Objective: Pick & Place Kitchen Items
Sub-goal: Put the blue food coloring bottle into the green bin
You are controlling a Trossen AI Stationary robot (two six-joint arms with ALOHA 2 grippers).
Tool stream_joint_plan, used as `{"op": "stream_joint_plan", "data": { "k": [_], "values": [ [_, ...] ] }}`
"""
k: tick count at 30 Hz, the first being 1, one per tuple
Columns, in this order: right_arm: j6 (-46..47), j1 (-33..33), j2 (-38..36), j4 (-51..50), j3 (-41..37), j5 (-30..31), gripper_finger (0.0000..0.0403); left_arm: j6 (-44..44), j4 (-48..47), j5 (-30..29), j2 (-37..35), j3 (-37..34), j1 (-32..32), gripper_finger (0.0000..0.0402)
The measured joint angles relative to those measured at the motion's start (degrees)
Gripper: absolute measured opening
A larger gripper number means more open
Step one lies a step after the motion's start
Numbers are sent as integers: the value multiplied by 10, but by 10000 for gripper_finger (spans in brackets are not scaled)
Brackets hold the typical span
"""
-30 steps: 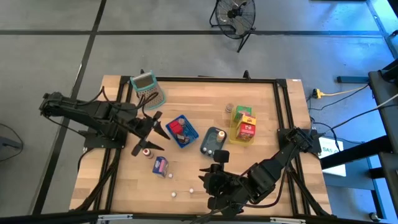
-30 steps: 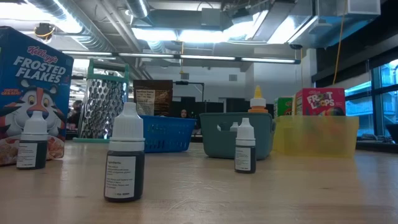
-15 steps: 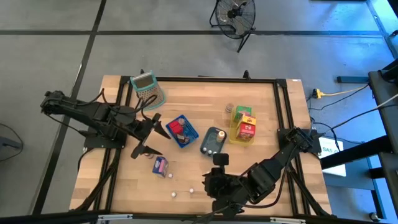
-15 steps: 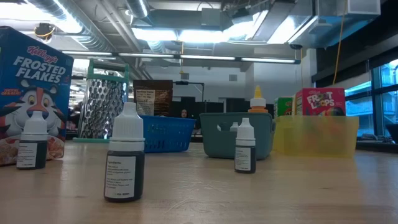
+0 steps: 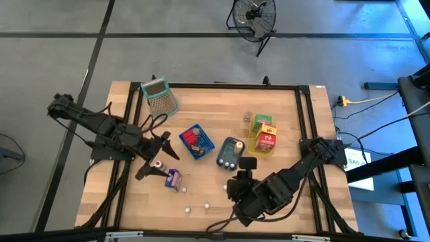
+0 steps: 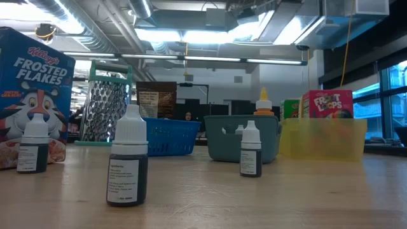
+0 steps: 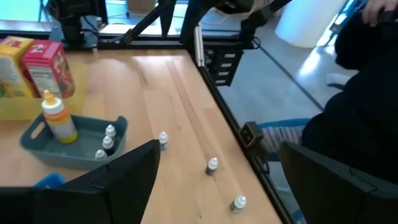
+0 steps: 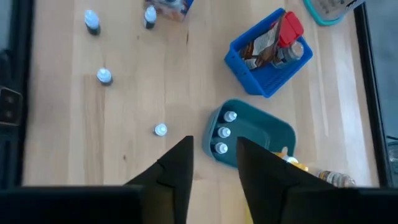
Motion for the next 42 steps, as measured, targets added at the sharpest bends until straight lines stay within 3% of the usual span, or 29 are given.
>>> {"op": "stream_joint_plan", "data": {
  "k": [7,11,17,27,31,42],
  "values": [
    [-4,-15,31,-19,0,-41,203,-19,-6,-42,0,0,-36,328],
    [-34,-30,50,-20,0,-105,228,-30,-7,-66,0,0,-58,327],
    [-105,-50,90,-20,0,-181,225,-30,-7,-104,0,0,-97,328],
    [-225,-74,160,-14,0,-200,199,-22,-7,-178,0,0,-137,329],
    [-244,-84,171,7,-1,-243,189,-19,-7,-185,0,0,-142,329],
    [-272,-86,174,38,-10,-245,185,-19,-7,-185,17,0,-142,329]
  ]
}}
